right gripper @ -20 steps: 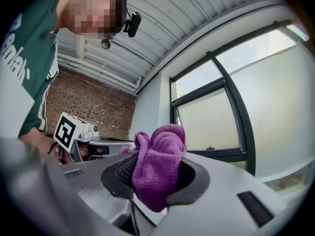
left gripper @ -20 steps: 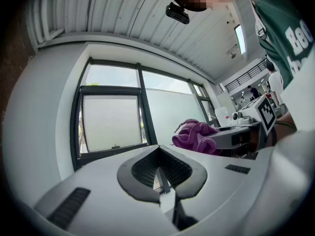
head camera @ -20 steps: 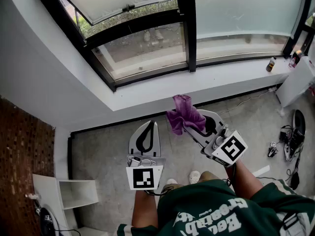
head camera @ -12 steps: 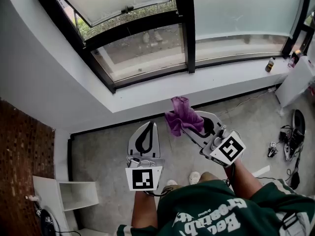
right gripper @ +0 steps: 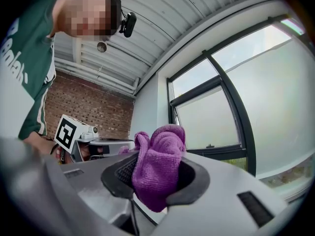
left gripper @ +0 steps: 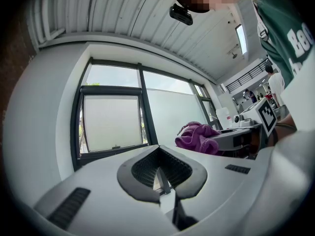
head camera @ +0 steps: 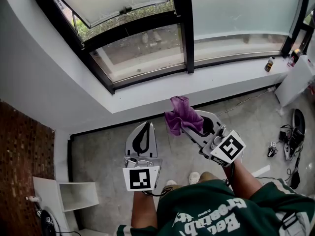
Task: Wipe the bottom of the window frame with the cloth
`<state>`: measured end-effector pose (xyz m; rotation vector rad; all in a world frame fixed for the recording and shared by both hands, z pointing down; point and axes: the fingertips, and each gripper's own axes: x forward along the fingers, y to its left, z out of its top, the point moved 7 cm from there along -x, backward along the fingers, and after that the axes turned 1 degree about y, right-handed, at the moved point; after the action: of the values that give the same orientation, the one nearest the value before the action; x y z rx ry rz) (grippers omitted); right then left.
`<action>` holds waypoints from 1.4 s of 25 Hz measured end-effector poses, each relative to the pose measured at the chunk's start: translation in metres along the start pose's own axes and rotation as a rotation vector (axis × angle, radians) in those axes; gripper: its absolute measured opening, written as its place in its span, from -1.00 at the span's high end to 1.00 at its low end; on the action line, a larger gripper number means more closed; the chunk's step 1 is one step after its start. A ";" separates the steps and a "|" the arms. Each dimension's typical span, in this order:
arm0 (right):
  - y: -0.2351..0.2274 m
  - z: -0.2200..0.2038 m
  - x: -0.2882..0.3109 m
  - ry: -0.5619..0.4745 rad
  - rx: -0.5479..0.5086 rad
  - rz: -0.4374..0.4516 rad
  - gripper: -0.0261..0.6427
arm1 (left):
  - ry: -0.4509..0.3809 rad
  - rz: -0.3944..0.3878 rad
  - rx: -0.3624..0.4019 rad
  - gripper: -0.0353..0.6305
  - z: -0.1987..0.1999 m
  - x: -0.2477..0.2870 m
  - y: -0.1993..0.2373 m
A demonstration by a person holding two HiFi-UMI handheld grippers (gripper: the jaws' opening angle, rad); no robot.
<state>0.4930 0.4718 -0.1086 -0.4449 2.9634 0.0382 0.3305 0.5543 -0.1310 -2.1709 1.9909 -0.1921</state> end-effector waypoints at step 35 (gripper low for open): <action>-0.046 -0.031 0.025 0.003 0.036 0.006 0.53 | 0.013 0.022 0.015 0.87 -0.018 0.052 0.018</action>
<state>0.4790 0.4196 -0.0821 -0.4312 2.9631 -0.0158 0.3137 0.5005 -0.1195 -2.1429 2.0124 -0.2178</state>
